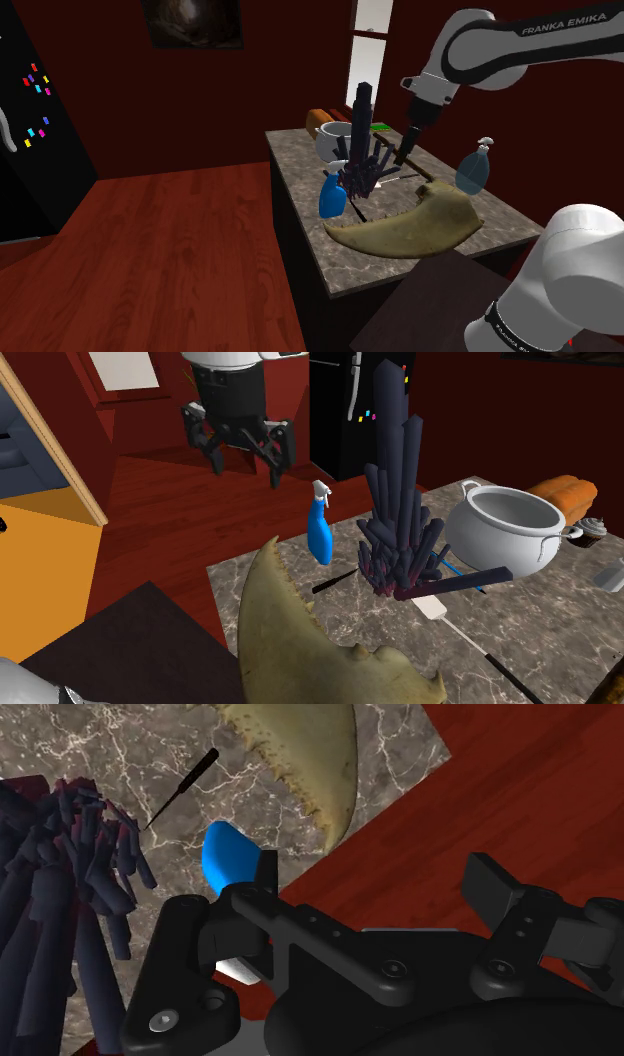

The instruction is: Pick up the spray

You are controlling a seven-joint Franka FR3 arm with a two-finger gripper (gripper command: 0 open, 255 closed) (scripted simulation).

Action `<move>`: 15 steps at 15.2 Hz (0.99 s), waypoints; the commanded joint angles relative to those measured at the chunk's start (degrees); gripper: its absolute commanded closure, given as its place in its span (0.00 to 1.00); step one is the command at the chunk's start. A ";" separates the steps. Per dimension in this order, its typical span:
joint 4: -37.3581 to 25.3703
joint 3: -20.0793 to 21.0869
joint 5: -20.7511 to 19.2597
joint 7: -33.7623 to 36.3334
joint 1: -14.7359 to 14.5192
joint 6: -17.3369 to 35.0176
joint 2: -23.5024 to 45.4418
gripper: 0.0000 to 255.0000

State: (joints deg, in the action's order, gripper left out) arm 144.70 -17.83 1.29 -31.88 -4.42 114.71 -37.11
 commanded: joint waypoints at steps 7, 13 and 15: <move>-1.46 -13.85 7.07 -26.88 -9.26 15.48 15.50 0.00; -8.80 -23.57 25.41 -53.62 -18.94 19.89 32.57 0.00; -12.45 -24.44 33.46 -63.25 -19.88 18.80 39.29 0.00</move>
State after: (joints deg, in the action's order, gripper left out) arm 133.68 -41.53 30.49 -89.38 -23.77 133.81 -0.95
